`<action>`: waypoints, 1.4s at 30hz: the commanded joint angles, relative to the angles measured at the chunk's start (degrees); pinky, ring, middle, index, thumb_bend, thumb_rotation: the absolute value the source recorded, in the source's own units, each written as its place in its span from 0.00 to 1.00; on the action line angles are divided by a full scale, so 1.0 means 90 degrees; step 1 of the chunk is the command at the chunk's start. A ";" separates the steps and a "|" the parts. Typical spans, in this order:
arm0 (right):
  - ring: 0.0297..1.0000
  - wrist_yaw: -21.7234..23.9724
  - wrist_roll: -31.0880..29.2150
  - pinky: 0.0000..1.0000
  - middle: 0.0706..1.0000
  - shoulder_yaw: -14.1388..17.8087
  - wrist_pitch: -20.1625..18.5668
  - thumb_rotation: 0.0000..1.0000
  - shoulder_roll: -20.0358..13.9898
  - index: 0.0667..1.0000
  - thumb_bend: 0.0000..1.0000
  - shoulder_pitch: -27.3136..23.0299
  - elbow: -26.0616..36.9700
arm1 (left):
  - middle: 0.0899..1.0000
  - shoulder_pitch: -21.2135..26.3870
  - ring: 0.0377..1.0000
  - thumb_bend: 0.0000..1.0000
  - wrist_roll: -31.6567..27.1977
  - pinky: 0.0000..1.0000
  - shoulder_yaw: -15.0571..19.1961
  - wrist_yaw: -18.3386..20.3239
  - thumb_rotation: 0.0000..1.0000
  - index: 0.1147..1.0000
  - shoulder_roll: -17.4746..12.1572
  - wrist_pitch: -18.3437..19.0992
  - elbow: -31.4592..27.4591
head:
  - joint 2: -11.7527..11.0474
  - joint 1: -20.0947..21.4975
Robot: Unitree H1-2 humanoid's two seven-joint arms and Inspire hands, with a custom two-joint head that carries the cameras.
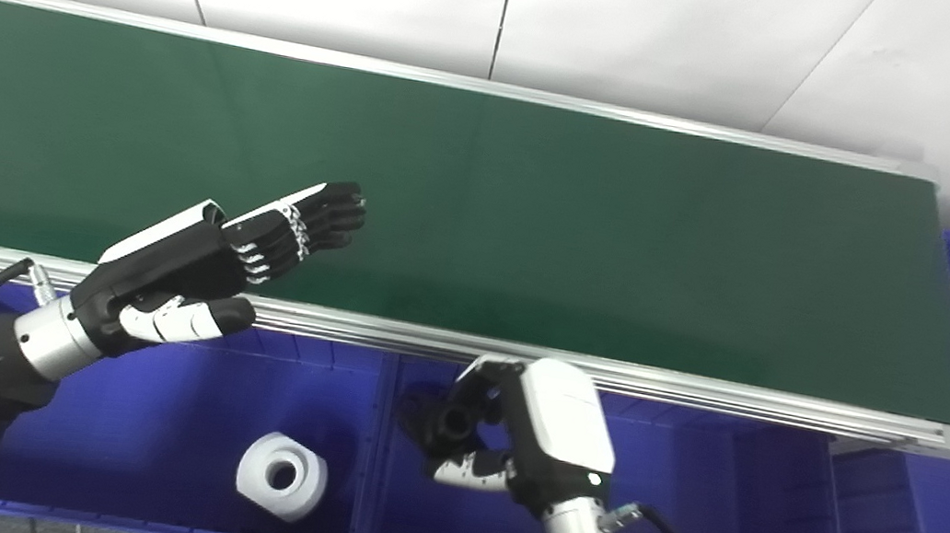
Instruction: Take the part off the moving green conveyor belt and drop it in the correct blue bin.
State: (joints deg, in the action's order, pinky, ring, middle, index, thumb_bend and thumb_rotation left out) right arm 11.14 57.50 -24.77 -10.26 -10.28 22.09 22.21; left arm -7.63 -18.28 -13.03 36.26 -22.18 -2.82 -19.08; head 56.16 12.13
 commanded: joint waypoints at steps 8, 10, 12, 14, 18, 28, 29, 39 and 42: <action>0.39 -0.0014 0.1048 0.48 0.46 -0.0030 -0.0164 0.00 0.0252 0.49 0.52 0.0045 -0.0028 | 1.00 0.0078 1.00 0.40 -0.0105 1.00 0.0051 -0.0022 0.63 1.00 -0.0072 0.0022 -0.0314 | 0.0028 -0.0035; 0.53 0.0116 0.1247 0.52 0.60 -0.0033 -0.0201 0.07 0.0303 0.47 0.52 0.0095 0.0077 | 1.00 0.0057 1.00 0.39 -0.0110 1.00 0.0055 -0.0021 0.62 1.00 -0.0076 0.0021 -0.0306 | 0.0034 -0.0032; 0.66 0.0245 0.1344 0.56 0.73 -0.0013 -0.0214 0.16 0.0345 0.66 0.65 0.0122 0.0149 | 1.00 0.0039 1.00 0.39 -0.0106 1.00 0.0062 -0.0024 0.61 1.00 -0.0077 0.0015 -0.0293 | 0.0034 -0.0032; 0.71 0.0393 0.1430 0.58 0.76 0.0009 -0.0216 0.23 0.0373 0.70 0.67 0.0139 0.0215 | 1.00 0.0019 1.00 0.39 -0.0106 1.00 0.0070 -0.0030 0.61 1.00 -0.0077 0.0008 -0.0299 | 0.0058 -0.0030; 0.76 0.0764 0.1728 0.62 0.79 0.0031 -0.0240 0.29 0.0431 0.74 0.68 0.0141 0.0323 | 1.00 0.0011 1.00 0.39 -0.0120 1.00 0.0078 -0.0026 0.60 1.00 -0.0085 0.0033 -0.0314 | 0.0070 -0.0050; 0.80 0.1506 0.2227 0.68 0.81 0.0133 -0.0187 0.34 0.0589 0.75 0.68 0.0122 0.0423 | 1.00 -0.0019 1.00 0.40 -0.0121 1.00 0.0114 -0.0031 0.62 1.00 -0.0084 0.0065 -0.0374 | 0.0080 -0.0039; 0.80 0.1494 0.2187 0.68 0.80 0.0158 -0.0178 0.34 0.0608 0.74 0.68 0.0138 0.0441 | 1.00 -0.0020 1.00 0.40 -0.0128 1.00 0.0112 -0.0025 0.62 1.00 -0.0083 0.0063 -0.0372 | 0.0086 -0.0035; 0.71 0.0504 0.0327 0.63 0.72 0.0624 0.0244 0.17 0.0670 0.68 0.67 0.0517 0.0977 | 1.00 -0.0052 1.00 0.41 -0.0131 1.00 0.0115 -0.0045 0.63 1.00 -0.0067 0.0085 -0.0387 | 0.0104 -0.0060; 0.66 0.0193 -0.0608 0.61 0.66 0.0790 0.0383 0.23 0.0721 0.65 0.61 0.0752 0.1455 | 1.00 -0.0066 1.00 0.40 -0.0043 1.00 0.0125 -0.0060 0.63 1.00 -0.0078 0.0045 -0.0353 | 0.0095 -0.0052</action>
State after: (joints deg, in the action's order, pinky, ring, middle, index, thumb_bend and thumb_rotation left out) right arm 16.06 56.21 -18.13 -9.84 -4.44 27.60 31.12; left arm -8.40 -18.30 -12.38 36.20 -22.24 -1.76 -20.69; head 56.95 11.69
